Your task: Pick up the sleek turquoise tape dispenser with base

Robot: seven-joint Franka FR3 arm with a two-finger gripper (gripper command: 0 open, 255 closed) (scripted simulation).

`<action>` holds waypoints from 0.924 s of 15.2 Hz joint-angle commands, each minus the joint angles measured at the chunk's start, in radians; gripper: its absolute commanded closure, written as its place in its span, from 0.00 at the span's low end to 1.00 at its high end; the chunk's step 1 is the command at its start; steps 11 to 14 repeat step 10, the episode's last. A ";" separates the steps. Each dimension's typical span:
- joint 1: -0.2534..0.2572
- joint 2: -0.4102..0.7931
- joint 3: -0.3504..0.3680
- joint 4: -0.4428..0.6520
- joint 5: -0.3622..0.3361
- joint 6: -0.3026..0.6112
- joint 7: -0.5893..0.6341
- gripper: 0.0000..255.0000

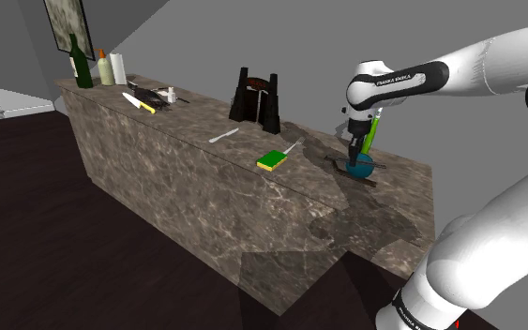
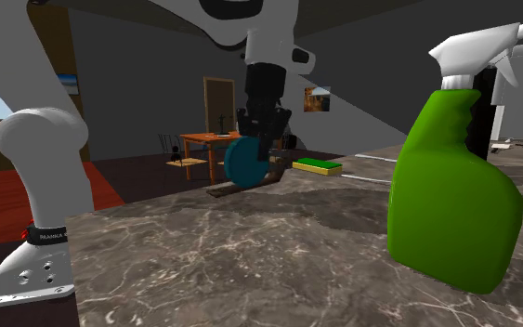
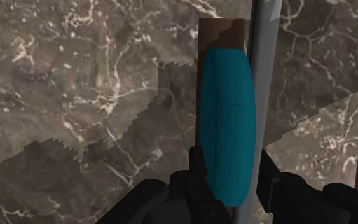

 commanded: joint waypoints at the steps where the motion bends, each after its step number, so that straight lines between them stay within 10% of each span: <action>1: 0.000 -0.009 0.003 0.021 -0.001 -0.030 -0.002 1.00; 14: 0.003 -0.026 0.014 0.102 0.002 -0.127 -0.007 1.00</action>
